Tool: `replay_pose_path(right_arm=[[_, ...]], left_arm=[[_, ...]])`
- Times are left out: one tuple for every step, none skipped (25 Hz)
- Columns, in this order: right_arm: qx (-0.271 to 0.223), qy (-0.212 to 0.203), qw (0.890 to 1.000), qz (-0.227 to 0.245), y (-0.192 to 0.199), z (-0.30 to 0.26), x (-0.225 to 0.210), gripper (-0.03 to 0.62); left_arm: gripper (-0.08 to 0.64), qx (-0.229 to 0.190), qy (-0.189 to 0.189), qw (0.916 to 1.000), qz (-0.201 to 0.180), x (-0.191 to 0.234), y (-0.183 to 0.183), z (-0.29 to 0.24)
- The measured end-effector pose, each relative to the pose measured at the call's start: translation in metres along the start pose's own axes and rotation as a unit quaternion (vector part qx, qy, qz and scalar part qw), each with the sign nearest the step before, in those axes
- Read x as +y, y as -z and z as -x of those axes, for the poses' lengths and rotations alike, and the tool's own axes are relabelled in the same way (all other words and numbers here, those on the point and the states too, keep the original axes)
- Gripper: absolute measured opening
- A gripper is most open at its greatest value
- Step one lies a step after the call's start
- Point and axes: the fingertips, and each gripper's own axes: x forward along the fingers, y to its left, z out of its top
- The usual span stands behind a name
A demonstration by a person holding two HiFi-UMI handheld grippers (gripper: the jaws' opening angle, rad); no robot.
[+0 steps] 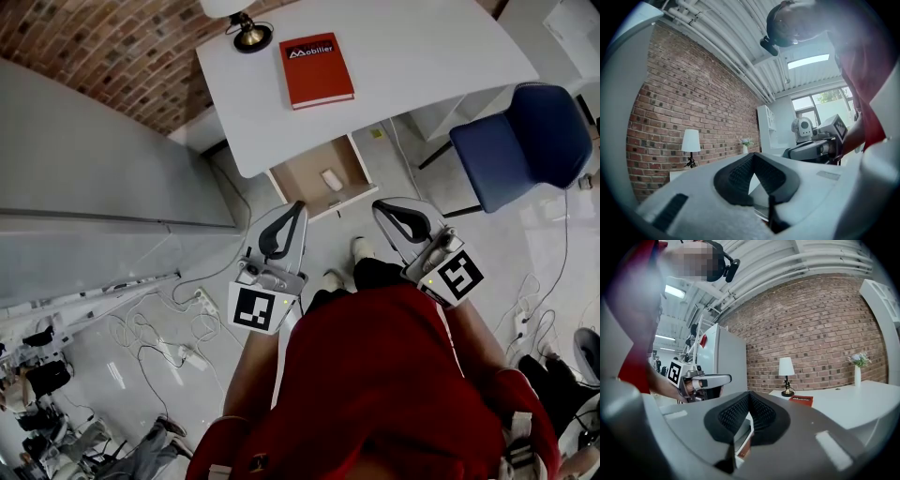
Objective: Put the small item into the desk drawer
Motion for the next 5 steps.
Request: replay_pose_path(right_arm=[[0.000,0.000,1.000,0.000,0.0000,-0.0003,0.0003,0.009],[-0.001,0.000,1.000,0.000,0.0001,-0.0006,0.0007,0.009],[-0.001,0.000,1.000,-0.001,0.0005,-0.0007,0.0011,0.009],[-0.001,0.000,1.000,-0.001,0.0010,-0.0008,0.0015,0.009],[-0.001,0.000,1.000,-0.002,0.0015,-0.0008,0.0019,0.009]], left_arm=[[-0.002,0.000,0.000,1.0000,0.000,0.0003,-0.0001,0.0001],[-0.002,0.000,0.000,1.0000,0.000,0.0005,0.0001,0.0003],[-0.002,0.001,0.000,1.0000,-0.001,0.0006,0.0006,0.0006],[-0.002,0.001,0.000,1.0000,-0.001,0.0006,0.0011,0.0009],[-0.002,0.001,0.000,1.0000,-0.001,0.0005,0.0016,0.0011]])
